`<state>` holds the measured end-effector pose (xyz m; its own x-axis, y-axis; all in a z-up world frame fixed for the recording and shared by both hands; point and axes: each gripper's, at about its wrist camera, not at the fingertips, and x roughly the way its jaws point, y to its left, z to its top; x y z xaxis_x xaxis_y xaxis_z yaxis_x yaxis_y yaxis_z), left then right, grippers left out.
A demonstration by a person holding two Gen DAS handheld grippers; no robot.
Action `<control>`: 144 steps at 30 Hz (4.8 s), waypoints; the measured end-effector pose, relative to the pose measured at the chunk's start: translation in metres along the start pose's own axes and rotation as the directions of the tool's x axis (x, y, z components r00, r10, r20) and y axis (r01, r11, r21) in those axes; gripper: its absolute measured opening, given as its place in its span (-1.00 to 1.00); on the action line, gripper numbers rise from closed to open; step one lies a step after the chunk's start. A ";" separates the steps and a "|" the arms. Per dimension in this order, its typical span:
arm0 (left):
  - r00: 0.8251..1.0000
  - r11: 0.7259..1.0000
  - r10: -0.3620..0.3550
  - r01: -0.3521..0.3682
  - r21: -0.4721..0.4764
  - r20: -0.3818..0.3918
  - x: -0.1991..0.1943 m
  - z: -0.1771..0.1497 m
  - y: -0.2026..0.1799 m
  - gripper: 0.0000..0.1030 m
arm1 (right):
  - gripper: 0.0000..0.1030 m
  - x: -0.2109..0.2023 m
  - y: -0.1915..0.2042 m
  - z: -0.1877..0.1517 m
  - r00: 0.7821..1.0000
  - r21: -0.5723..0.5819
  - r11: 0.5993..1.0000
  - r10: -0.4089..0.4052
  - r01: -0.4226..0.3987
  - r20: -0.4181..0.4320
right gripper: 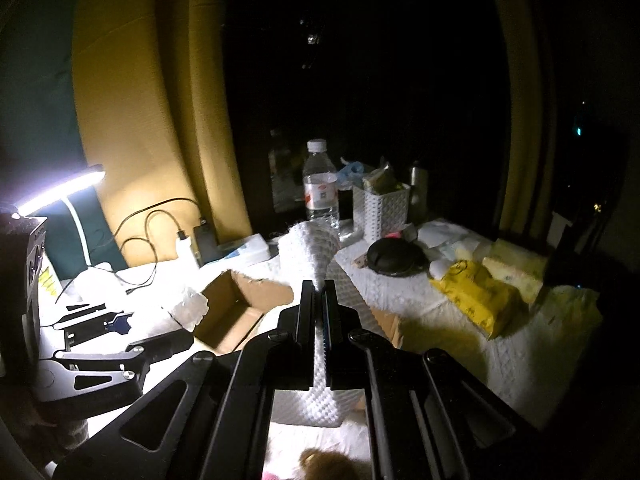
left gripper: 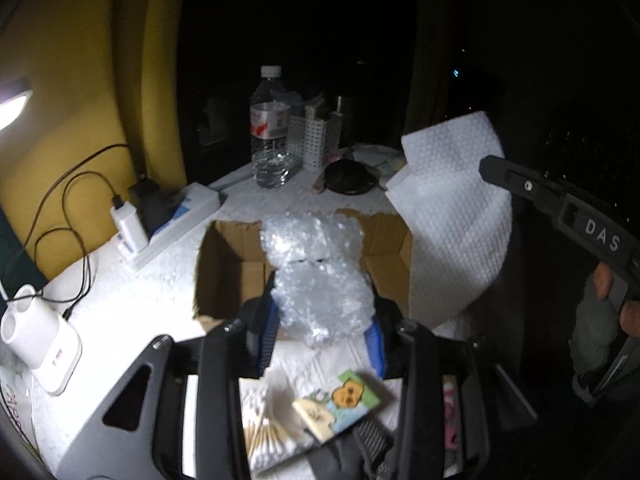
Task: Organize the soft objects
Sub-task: 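Carry the bubble-wrap bag and the white cloth over the cardboard box with both tools, then lower both held items into the box and open both tools, then grasp the brown teddy bear with the right tool while the left tool reaches the green tissue pack, then grasp the green tissue pack with the left tool while the right tool lifts the bear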
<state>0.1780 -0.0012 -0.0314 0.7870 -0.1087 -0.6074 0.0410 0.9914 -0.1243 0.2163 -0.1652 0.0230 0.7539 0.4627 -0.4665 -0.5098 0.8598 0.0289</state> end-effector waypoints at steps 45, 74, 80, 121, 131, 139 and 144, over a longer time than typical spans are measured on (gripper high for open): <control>0.980 0.999 -0.002 -0.006 -0.040 -0.198 0.110 -0.011 -0.015 0.03 | -0.11 0.097 -0.051 -0.058 0.985 0.077 0.996 -0.026 0.040 -0.172; 0.987 1.000 -0.011 0.008 -0.018 -0.159 0.061 -0.030 -0.011 0.32 | -0.04 0.095 -0.055 -0.096 0.954 0.123 0.983 -0.094 0.134 -0.283; 0.989 1.000 -0.023 0.021 -0.017 -0.144 0.051 -0.032 -0.013 0.33 | 0.25 0.070 -0.043 -0.085 0.968 0.116 0.985 -0.096 0.126 -0.231; 0.981 0.999 -0.017 0.023 0.026 -0.191 0.034 -0.092 -0.017 0.63 | 0.29 0.006 -0.020 -0.144 0.958 0.163 0.982 -0.048 0.097 -0.284; 0.976 0.997 0.033 -0.017 0.075 -0.216 0.058 -0.103 -0.018 0.63 | 0.29 0.031 -0.031 -0.159 0.941 0.222 0.975 0.046 0.031 -0.336; 0.974 0.997 0.012 0.007 0.081 -0.225 0.061 -0.107 -0.019 0.63 | 0.29 0.040 -0.030 -0.167 0.925 0.250 0.968 0.094 0.001 -0.367; 0.970 0.994 0.009 0.018 0.107 -0.241 0.064 -0.112 -0.023 0.54 | -0.13 0.037 -0.023 -0.163 0.924 0.221 0.975 0.096 -0.013 -0.370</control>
<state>0.1588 -0.0393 -0.1554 0.6157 -0.1146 -0.7796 0.1210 0.9914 -0.0502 0.1883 -0.2026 -0.1390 0.4947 0.4299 -0.7553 -0.4152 0.8804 0.2292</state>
